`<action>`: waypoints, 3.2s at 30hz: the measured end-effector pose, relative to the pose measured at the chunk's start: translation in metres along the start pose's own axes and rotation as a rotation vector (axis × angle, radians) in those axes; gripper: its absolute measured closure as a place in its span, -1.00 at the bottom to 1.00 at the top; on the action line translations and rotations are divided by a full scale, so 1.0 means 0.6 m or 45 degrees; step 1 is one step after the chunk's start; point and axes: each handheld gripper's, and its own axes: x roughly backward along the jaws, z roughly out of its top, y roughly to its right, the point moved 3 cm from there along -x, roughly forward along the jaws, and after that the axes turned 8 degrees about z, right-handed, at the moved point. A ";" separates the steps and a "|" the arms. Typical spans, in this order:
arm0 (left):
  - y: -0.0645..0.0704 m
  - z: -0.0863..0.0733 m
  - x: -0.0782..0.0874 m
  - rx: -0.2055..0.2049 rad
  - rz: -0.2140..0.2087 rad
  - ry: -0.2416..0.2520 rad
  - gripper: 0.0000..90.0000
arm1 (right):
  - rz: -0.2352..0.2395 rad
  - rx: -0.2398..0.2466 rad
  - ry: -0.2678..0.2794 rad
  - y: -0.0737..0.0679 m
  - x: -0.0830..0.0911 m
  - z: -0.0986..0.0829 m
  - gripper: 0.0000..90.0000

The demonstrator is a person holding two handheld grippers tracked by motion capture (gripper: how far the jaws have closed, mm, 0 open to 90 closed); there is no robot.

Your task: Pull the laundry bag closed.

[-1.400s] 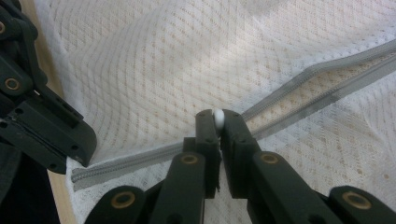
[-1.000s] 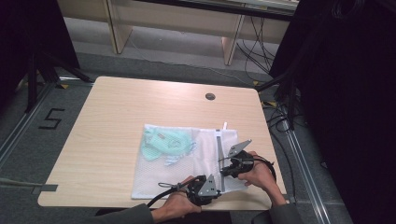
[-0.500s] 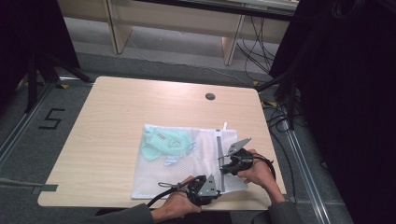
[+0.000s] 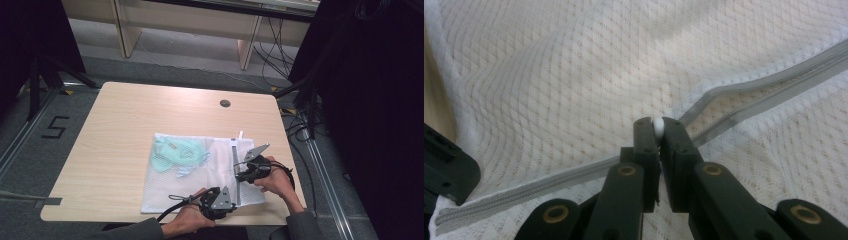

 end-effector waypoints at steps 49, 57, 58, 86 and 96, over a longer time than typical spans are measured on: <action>0.003 0.001 0.005 0.023 -0.048 0.020 0.96 | -0.060 -0.083 0.059 0.066 -0.002 0.023 0.92; 0.003 0.000 0.004 0.045 -0.058 0.014 0.96 | -0.067 -0.108 0.060 0.079 -0.006 0.028 0.92; 0.003 0.000 0.004 0.048 -0.061 0.013 0.96 | -0.085 -0.088 0.064 0.084 -0.005 0.029 0.92; 0.001 -0.002 0.014 0.070 -0.066 0.018 0.96 | -0.128 -0.105 0.082 0.131 -0.017 0.046 0.92; 0.002 -0.002 0.015 0.073 -0.069 0.018 0.96 | -0.156 -0.101 0.071 0.139 -0.017 0.053 0.92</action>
